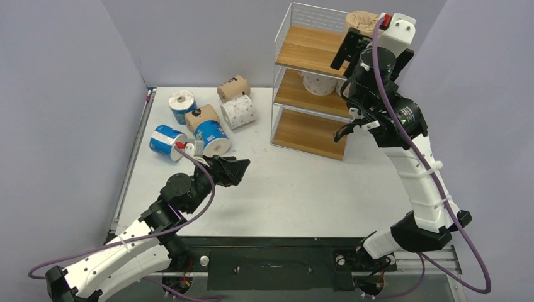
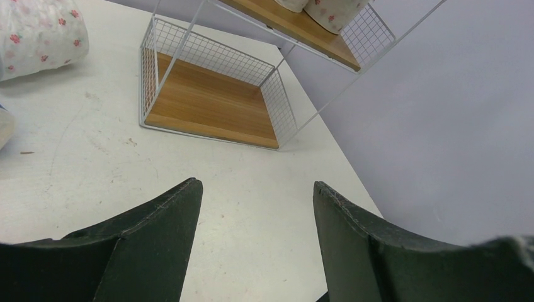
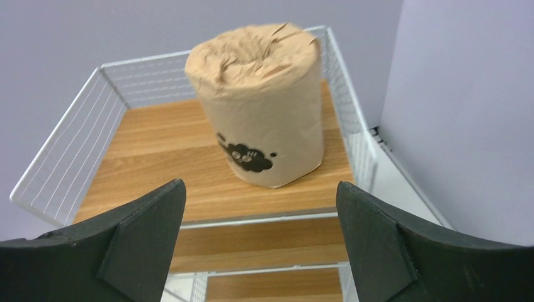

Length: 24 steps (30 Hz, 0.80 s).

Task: Place and organize the paper towels onto the shelf
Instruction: Adjust the paper towel on the shelf.

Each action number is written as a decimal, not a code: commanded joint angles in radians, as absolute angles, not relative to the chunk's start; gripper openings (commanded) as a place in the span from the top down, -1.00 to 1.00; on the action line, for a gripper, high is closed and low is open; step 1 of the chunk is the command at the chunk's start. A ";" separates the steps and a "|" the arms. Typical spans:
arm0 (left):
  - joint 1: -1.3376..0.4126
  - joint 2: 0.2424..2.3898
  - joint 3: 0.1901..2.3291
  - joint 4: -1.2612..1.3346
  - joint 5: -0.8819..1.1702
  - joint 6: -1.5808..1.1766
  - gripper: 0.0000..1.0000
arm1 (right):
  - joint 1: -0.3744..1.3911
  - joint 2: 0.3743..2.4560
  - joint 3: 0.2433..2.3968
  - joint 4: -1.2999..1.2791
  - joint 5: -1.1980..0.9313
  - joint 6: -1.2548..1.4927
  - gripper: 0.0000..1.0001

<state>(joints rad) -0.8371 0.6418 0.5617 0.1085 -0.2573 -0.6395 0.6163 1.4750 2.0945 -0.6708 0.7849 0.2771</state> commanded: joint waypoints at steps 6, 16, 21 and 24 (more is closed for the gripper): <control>-0.842 0.668 0.568 0.151 -0.199 -0.674 -0.26 | 0.615 1.559 2.213 -0.696 0.909 0.131 -0.70; -0.842 0.642 0.552 0.129 -0.224 -0.663 -0.26 | 0.575 1.630 2.232 -0.617 0.937 0.079 -0.69; -0.842 0.652 0.553 0.130 -0.219 -0.660 -0.26 | 0.561 1.665 2.248 -0.595 0.972 0.050 -0.67; -0.841 0.653 0.551 0.130 -0.217 -0.658 -0.26 | 0.546 1.680 2.246 -0.591 0.990 0.044 -0.66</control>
<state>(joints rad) -0.8371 0.6521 0.5514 0.1074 -0.2226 -0.6685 0.5678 1.6669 2.2105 -0.6334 0.9325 0.0837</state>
